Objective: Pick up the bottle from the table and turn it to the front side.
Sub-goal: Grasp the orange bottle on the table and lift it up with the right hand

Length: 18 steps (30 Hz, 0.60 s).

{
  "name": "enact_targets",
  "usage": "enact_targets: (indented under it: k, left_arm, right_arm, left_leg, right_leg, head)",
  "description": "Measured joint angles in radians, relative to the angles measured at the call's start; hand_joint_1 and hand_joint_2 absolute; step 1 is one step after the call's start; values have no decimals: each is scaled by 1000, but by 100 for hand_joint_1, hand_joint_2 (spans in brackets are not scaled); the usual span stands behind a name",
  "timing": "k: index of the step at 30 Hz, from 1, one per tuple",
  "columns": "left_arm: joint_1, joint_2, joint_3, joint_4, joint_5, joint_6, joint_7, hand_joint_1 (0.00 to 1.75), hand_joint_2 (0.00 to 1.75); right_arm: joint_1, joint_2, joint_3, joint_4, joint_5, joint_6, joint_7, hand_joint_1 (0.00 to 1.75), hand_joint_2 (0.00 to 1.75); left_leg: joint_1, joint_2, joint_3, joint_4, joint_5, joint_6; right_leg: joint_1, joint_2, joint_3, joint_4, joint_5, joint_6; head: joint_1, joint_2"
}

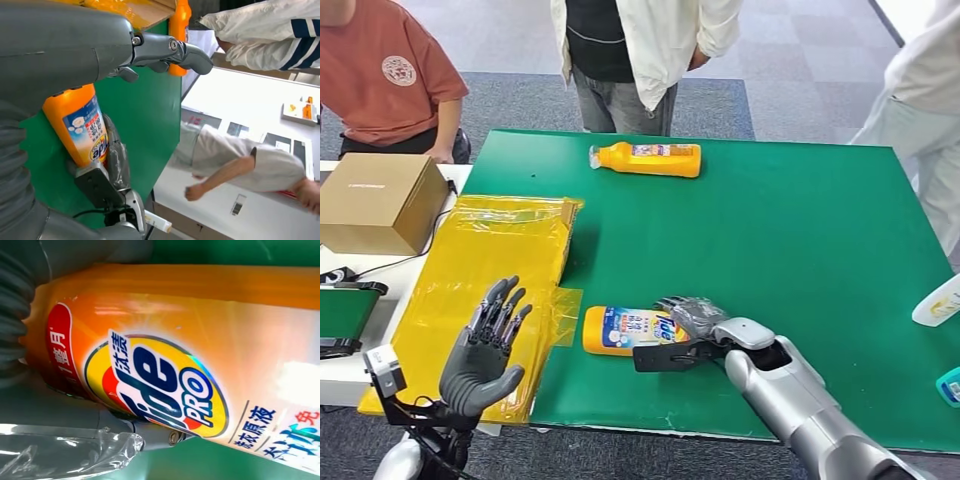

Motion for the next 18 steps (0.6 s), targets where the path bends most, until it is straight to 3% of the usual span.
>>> enact_targets:
  k: [11,18]
  left_arm:
    - [0,5,-4,6,14,5,-12,0,175]
    - [20,7,-1,6,13,28,-23,0,175]
  right_arm:
    - [-27,-27,60,5,-175,-28,11,175,175]
    - [90,-48,-23,-117,-424,-95,-67,175,175]
  left_leg:
    - [0,0,0,0,1,1]
    - [0,0,-1,0,0,1]
  right_leg:
    - [0,0,1,0,1,1]
    - [0,0,3,-1,1,1]
  head:
    - [0,0]
    - [0,0]
